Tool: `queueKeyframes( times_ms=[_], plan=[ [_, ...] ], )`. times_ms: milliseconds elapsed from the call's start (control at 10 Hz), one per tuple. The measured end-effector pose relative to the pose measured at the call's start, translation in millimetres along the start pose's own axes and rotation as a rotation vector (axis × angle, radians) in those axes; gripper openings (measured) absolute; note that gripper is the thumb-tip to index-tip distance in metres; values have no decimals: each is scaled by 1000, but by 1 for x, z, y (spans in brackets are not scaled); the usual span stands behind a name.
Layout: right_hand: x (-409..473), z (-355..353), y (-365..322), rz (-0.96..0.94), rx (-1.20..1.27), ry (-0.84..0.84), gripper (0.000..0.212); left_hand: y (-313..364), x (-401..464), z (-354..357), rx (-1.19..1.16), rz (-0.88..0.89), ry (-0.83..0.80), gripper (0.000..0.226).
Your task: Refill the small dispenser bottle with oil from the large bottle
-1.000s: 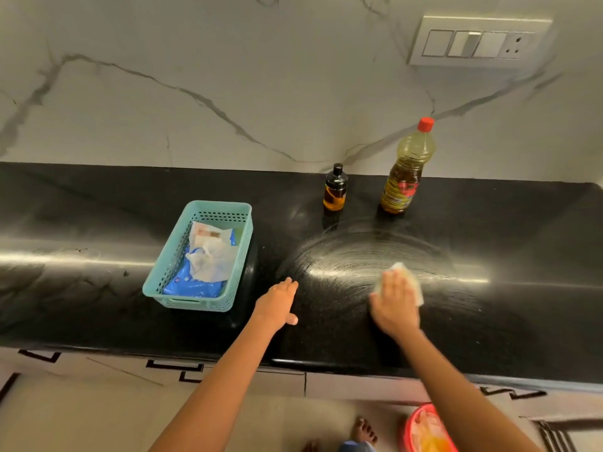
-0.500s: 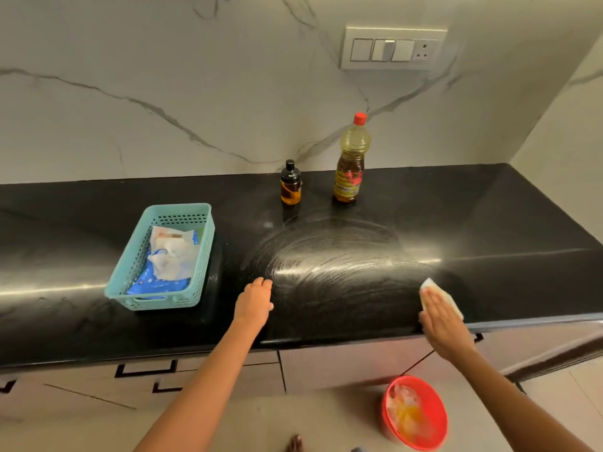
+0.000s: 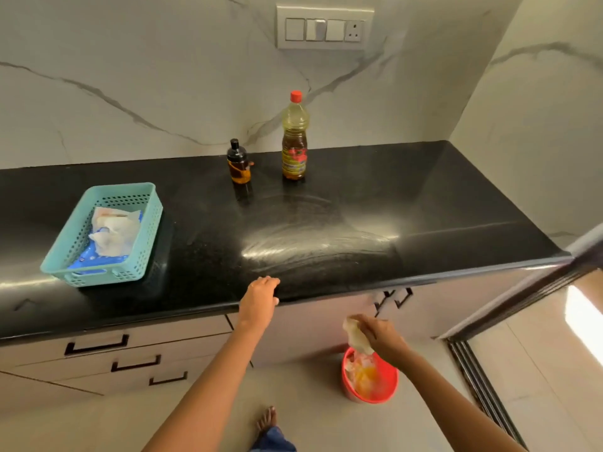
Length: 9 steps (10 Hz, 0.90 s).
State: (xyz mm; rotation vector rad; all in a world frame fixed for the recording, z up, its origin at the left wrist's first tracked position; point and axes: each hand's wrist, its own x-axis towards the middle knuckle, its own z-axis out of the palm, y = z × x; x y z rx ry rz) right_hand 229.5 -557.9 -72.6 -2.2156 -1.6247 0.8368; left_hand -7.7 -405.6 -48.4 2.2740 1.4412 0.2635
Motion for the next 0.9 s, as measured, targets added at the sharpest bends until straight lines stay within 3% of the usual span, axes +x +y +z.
queueKeyframes(
  times_ms=[200, 300, 400, 500, 600, 800, 900],
  plan=[
    [-25, 0, 84, 554, 401, 9, 10, 9, -4, 5, 1, -37, 68, 48],
    [-16, 12, 115, 687, 462, -46, 5, 12, -6, 7, -10, -48, 96, 46],
    [-2, 30, 131, 792, 458, 46, 11, 10, -7, 12, -11, -40, 119, 46],
    [18, 68, 165, 830, 412, 63, 11, 2, -7, 18, -8, -25, 146, 48],
    [38, 122, 210, 858, 406, 77, 25, -6, -6, 27, 21, 18, 193, 48],
    [71, 201, 281, 835, 580, 173, 39, -21, -4, 46, 55, 80, 302, 47],
    [69, 203, 281, 859, 554, 171, 10, -17, -5, 49, 38, 53, 304, 47]
  ],
)
